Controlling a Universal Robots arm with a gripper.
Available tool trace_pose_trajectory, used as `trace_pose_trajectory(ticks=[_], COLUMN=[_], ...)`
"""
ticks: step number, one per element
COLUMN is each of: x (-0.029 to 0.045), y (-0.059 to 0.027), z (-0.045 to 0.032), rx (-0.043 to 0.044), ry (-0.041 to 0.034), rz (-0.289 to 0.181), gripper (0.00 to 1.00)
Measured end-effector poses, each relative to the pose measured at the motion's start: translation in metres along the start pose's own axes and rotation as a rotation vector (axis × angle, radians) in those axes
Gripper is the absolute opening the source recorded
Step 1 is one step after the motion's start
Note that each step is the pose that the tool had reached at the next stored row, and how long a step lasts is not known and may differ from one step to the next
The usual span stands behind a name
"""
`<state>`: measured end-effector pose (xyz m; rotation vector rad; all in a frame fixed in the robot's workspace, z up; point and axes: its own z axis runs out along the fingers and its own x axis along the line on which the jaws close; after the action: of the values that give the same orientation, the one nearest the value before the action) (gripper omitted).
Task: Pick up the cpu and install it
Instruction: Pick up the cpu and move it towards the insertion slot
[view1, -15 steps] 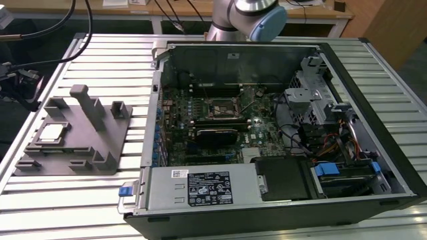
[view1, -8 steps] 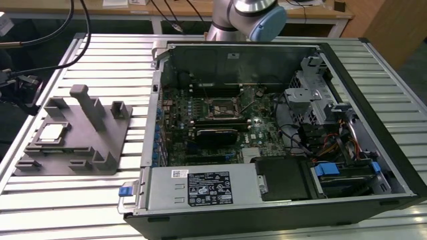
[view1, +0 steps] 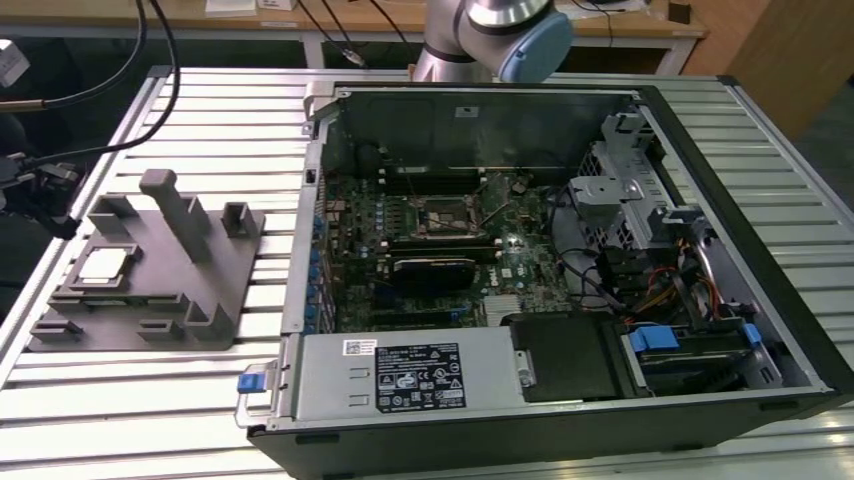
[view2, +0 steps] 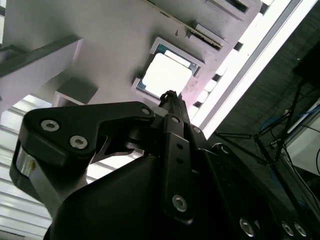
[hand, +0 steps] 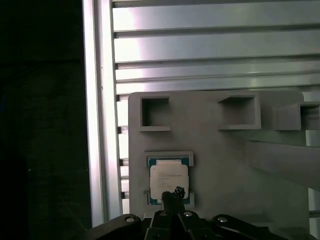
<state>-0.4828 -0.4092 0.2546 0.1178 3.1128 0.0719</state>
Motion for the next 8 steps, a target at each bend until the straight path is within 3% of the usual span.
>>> trace_pose_trajectory(ticks=[8], x=[0.0005], y=[-0.0006], z=[0.0145], rx=[0.0], ry=[0.0], rz=[0.0], gripper=[0.11])
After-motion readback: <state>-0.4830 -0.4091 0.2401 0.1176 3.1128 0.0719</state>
